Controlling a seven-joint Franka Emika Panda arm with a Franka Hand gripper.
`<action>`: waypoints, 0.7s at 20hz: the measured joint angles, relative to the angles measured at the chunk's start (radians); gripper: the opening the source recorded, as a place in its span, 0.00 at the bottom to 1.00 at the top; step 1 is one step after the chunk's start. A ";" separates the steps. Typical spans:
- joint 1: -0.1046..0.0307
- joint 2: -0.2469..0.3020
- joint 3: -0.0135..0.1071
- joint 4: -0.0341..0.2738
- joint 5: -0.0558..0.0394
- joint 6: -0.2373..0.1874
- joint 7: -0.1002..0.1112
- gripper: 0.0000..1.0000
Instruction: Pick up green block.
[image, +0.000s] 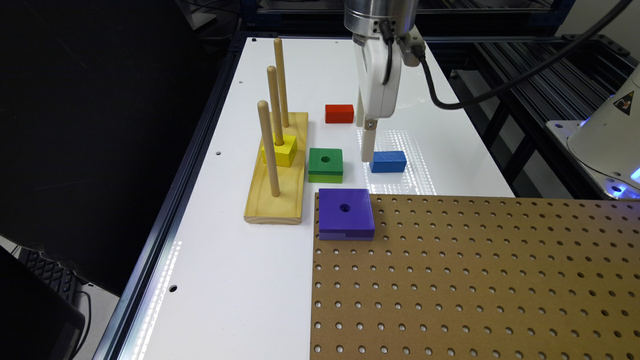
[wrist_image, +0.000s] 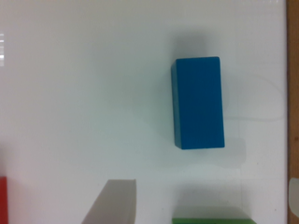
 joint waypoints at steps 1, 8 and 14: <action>0.000 0.000 0.000 0.000 0.0000 0.000 0.000 1.00; 0.000 0.000 0.002 0.004 0.0000 0.004 0.000 1.00; 0.001 0.001 0.007 0.010 0.0000 0.011 0.001 1.00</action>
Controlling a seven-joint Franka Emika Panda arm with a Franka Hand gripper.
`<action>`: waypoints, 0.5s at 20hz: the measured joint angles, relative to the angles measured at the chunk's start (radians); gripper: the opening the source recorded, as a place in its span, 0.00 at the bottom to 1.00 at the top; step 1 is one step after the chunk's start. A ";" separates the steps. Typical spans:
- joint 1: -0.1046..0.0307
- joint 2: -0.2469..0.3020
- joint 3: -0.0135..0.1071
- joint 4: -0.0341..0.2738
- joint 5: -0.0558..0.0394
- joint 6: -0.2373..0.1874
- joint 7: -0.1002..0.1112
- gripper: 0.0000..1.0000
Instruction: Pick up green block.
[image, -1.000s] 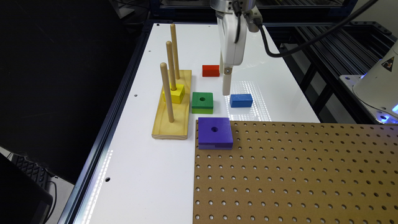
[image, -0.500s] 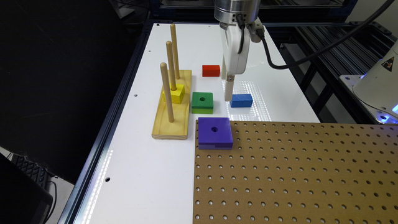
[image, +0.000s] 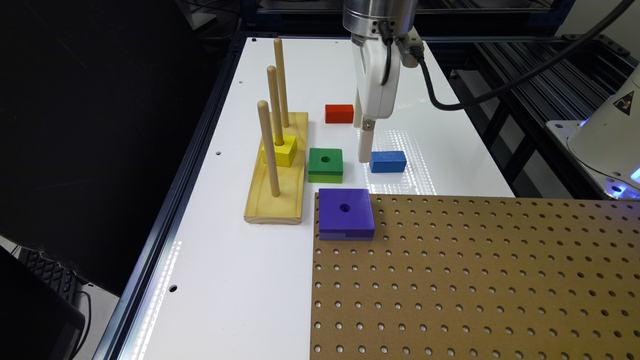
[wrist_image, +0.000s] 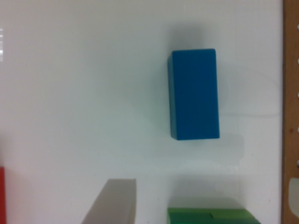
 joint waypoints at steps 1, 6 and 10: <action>0.000 0.001 0.002 0.002 0.0000 0.000 0.001 1.00; 0.000 0.005 0.006 0.009 0.0000 0.000 0.001 1.00; 0.000 0.039 0.007 0.009 0.0000 0.034 0.001 1.00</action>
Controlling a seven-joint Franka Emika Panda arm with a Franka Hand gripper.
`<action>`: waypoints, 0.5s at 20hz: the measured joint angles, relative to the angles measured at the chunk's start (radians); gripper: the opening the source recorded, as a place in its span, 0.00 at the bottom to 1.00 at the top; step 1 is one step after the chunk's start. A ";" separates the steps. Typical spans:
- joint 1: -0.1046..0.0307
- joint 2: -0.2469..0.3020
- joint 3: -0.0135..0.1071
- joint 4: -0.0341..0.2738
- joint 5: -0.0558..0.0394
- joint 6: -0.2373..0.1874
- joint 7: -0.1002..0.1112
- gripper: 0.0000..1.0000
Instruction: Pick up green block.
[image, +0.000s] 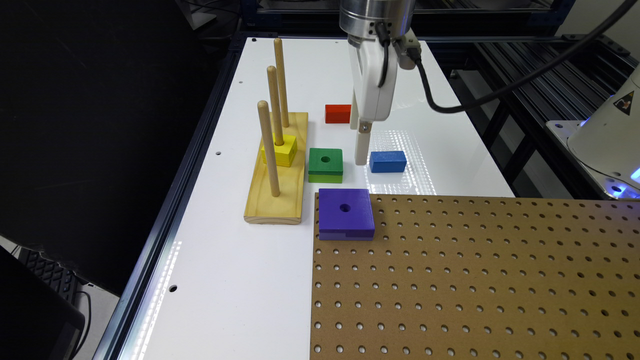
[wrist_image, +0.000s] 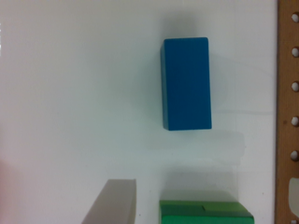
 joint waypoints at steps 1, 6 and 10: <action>0.000 0.013 0.000 0.000 0.0000 0.015 0.000 1.00; 0.000 0.033 0.000 0.001 0.0000 0.039 0.000 1.00; 0.000 0.033 0.000 0.003 0.0000 0.039 0.000 1.00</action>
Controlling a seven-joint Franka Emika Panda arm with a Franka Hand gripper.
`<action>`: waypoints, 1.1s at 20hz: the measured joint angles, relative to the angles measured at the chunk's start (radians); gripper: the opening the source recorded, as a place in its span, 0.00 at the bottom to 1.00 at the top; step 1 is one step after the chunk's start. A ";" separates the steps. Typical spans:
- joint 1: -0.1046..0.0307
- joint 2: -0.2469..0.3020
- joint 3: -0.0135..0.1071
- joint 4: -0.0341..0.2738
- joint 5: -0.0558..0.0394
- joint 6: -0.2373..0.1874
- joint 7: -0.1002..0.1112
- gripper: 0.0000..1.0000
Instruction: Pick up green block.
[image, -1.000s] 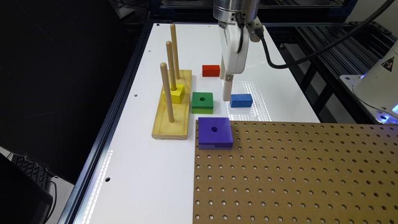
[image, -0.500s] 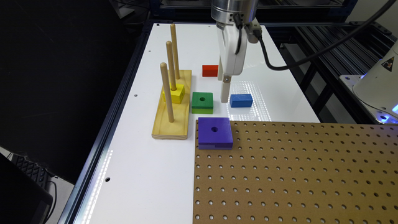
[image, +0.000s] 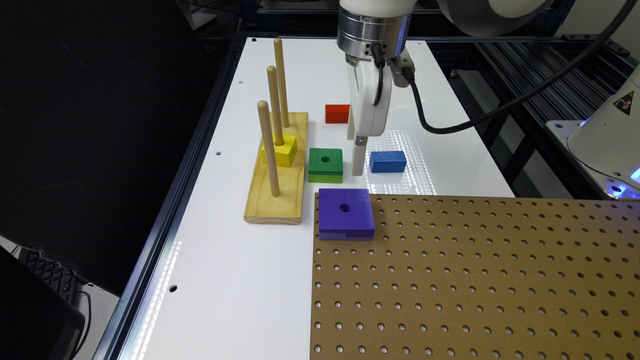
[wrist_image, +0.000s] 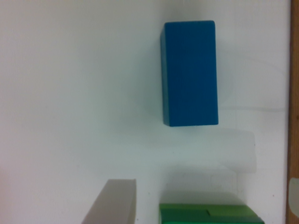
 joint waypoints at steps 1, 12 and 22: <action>0.000 0.000 0.000 0.001 0.0000 0.000 0.000 1.00; 0.000 0.027 0.003 0.047 0.0000 0.000 0.000 1.00; 0.000 0.091 0.003 0.077 0.0000 0.021 0.000 1.00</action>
